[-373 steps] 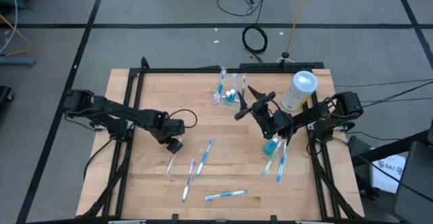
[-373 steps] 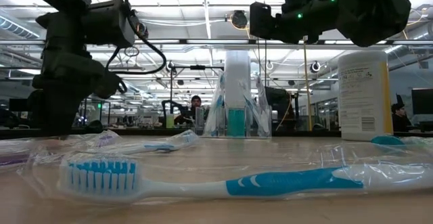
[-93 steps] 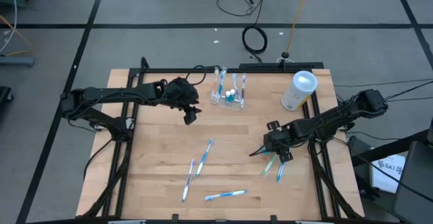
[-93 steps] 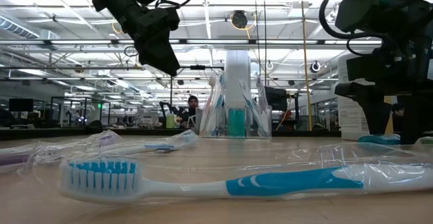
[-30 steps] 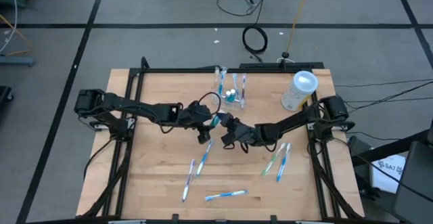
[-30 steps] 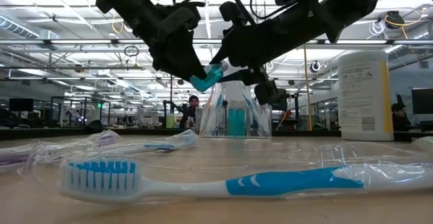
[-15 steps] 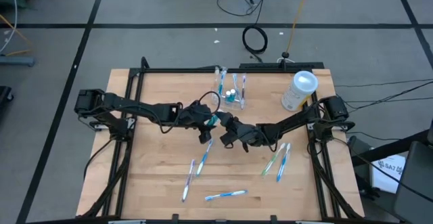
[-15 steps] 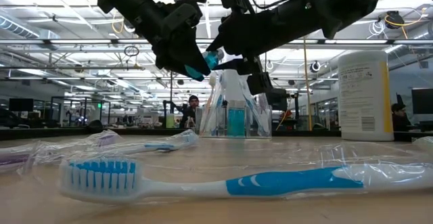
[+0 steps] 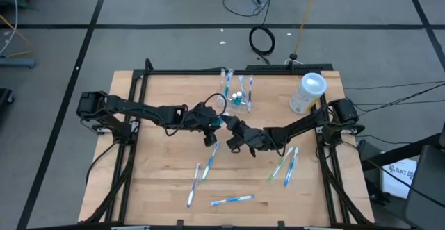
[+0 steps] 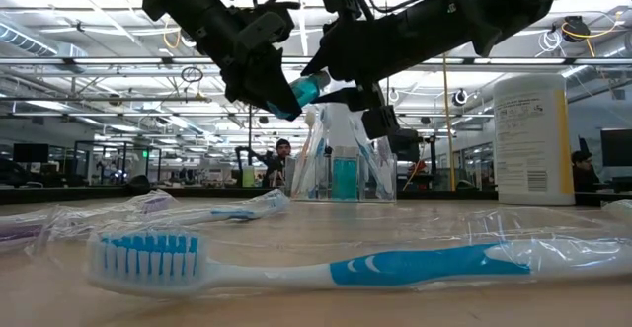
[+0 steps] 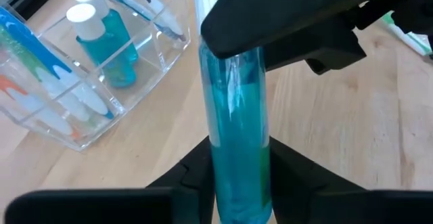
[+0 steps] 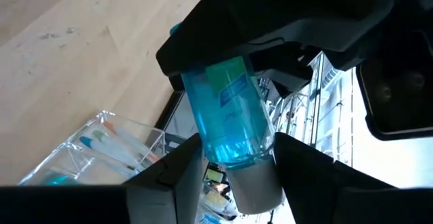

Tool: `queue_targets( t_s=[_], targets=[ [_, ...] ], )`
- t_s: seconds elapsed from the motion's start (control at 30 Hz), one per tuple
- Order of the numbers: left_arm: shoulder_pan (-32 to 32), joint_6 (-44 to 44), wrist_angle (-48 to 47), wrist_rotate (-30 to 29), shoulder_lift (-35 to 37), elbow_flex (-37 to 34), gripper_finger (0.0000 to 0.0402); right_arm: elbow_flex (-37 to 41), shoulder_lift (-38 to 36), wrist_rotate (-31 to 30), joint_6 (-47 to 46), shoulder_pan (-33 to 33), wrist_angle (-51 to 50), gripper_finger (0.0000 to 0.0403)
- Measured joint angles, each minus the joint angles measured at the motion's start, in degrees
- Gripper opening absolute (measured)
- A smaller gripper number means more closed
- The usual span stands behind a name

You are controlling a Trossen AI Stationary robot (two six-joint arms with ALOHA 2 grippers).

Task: Pick & Place toothbrushing station
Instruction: Put the mouthwash into the middle section of the transparent organizer

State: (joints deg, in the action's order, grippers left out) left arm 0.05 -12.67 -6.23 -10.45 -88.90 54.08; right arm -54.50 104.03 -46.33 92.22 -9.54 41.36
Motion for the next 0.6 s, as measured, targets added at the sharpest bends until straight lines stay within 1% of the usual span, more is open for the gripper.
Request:
queue_targets(
  t_s=[0.1,0.2,0.47,0.53,0.6],
  targets=[
    [-0.07,0.12,0.18,-0.2,0.0,0.0,0.0116,0.0,0.0,0.03,-2.49,0.02,-0.41,0.0175],
    [-0.09,0.16,0.32,-0.2,0.0,0.0,0.0117,0.0,0.0,-0.1,-7.31,0.07,-1.06,0.018],
    [-0.09,0.6,0.58,-0.35,0.06,0.0,0.0096,0.11,0.02,-1.68,-22.04,0.07,-1.78,0.0183],
    [-0.09,0.6,0.56,-0.33,0.09,0.0,0.0095,0.11,0.02,-1.85,-23.43,-0.13,-1.78,0.0183],
    [-0.09,0.69,0.67,-0.29,0.09,0.0,0.0094,0.11,-0.35,-2.35,-22.41,-0.5,-2.06,0.0183]
  ],
)
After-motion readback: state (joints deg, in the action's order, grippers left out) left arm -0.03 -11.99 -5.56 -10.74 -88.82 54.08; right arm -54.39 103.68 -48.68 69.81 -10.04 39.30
